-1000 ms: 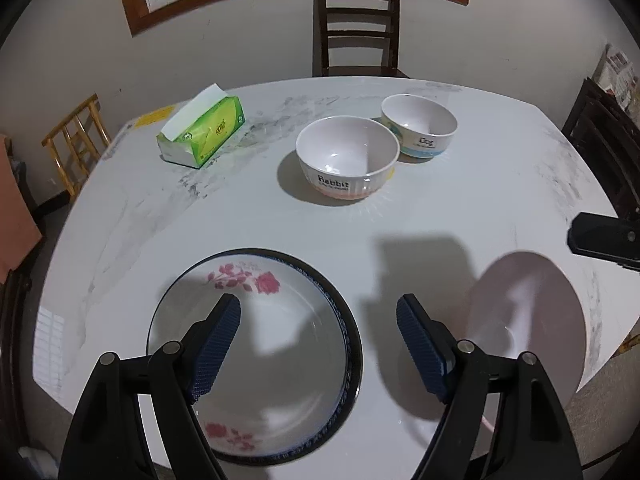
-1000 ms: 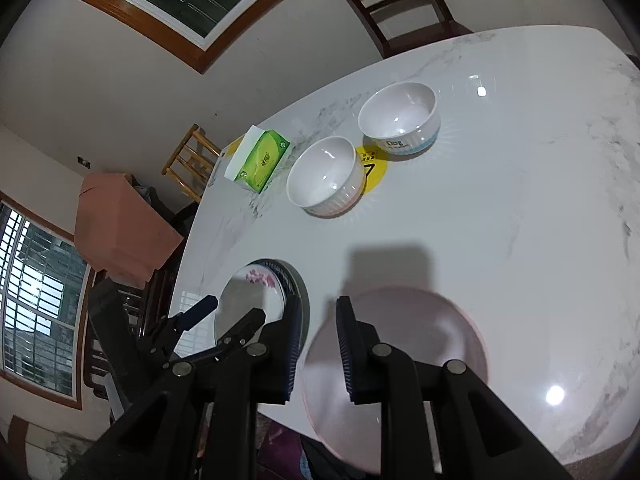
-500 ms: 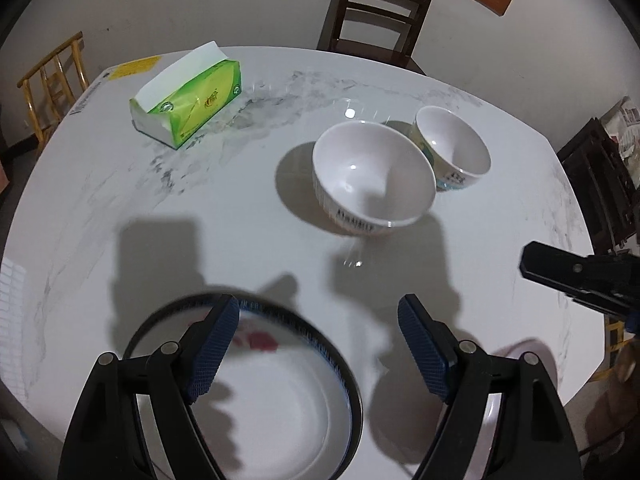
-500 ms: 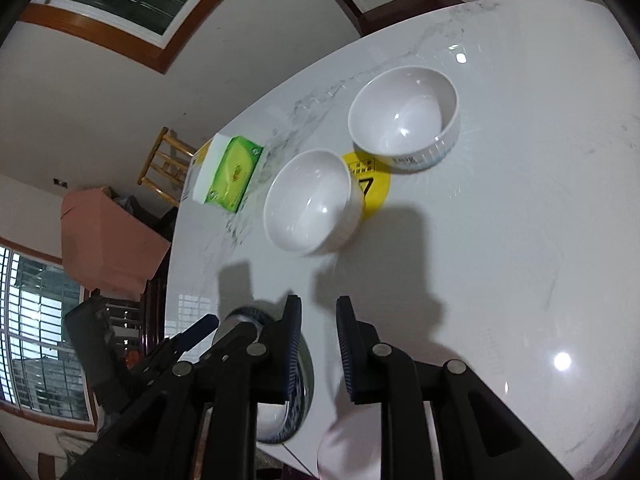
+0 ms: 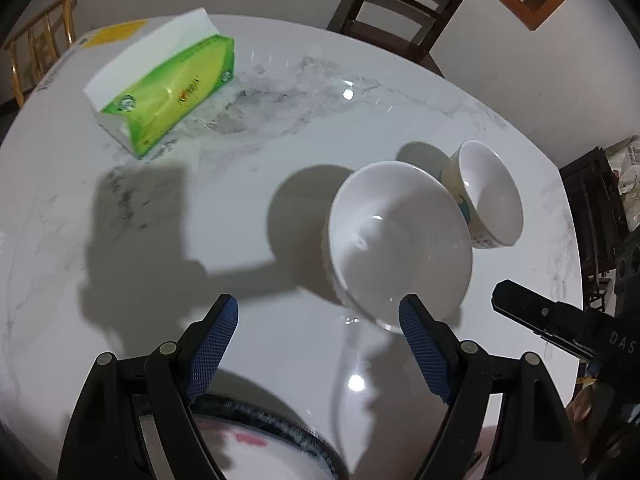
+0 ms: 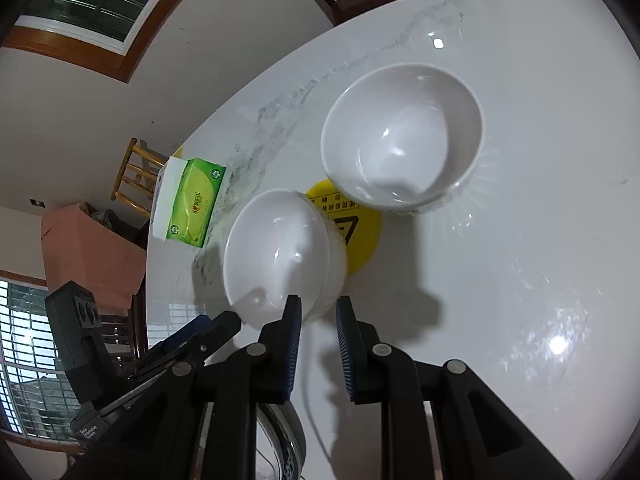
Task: Organize plates and bowls
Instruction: 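Move both tools toward the white 'Rabbit' bowl, then grasp the rim of the white 'Rabbit' bowl with both tools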
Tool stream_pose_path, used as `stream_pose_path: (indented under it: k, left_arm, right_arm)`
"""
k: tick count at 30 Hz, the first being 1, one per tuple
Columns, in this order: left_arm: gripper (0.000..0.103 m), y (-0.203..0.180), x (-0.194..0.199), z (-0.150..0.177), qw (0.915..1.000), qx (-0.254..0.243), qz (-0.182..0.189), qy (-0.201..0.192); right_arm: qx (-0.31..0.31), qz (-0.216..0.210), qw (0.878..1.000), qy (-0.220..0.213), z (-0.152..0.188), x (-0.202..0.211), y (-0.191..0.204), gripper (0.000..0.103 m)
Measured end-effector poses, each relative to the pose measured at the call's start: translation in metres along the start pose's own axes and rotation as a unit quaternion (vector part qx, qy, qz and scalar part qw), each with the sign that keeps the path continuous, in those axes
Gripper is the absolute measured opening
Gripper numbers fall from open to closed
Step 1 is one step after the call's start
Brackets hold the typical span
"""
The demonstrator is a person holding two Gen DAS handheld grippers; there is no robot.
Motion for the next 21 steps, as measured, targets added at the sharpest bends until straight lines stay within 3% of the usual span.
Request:
stream_pose_path:
  k: [5, 11, 15, 17, 18, 21]
  left_arm:
    - [0.079, -0.001, -0.019, -0.008, 0.9998, -0.005, -0.016, 0.013]
    - [0.075, 0.002, -0.03, -0.013, 0.9999, 0.008, -0.005, 0.01]
    - [0.042, 0.006, -0.044, -0.011, 0.999, 0.025, 0.012, 0.036]
    - [0.034, 0.005, -0.049, -0.009, 0.9977, 0.037, 0.04, 0.041]
    - [0.021, 0.004, -0.049, -0.008, 0.9972, 0.041, 0.049, 0.039]
    - [0.015, -0.003, -0.044, -0.004, 0.9988, 0.023, 0.028, 0.032]
  right_arm:
    - [-0.003, 0.006, 1.0, 0.007, -0.007, -0.016, 0.0, 0.02]
    - [-0.001, 0.028, 1.0, 0.005, -0.013, -0.031, -0.001, 0.02]
    - [0.005, 0.038, 0.999, 0.009, -0.013, -0.042, -0.002, 0.02]
    - [0.007, 0.035, 0.999, 0.013, -0.012, -0.047, -0.001, 0.017]
    - [0.004, 0.026, 0.999, 0.018, -0.01, -0.05, 0.0, 0.016]
    - [0.027, 0.04, 0.999, 0.013, -0.006, -0.046, 0.005, 0.014]
Point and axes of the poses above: each gripper's, at about its wrist camera, not at the fingertips, and x roughly against the way its jaws point, y to its left, z to its underside, the point moved 4 cm from there along -x, roughly the way its jaws point, and after that the axes turned 6 degrees about -y, right-handed, at the moved point
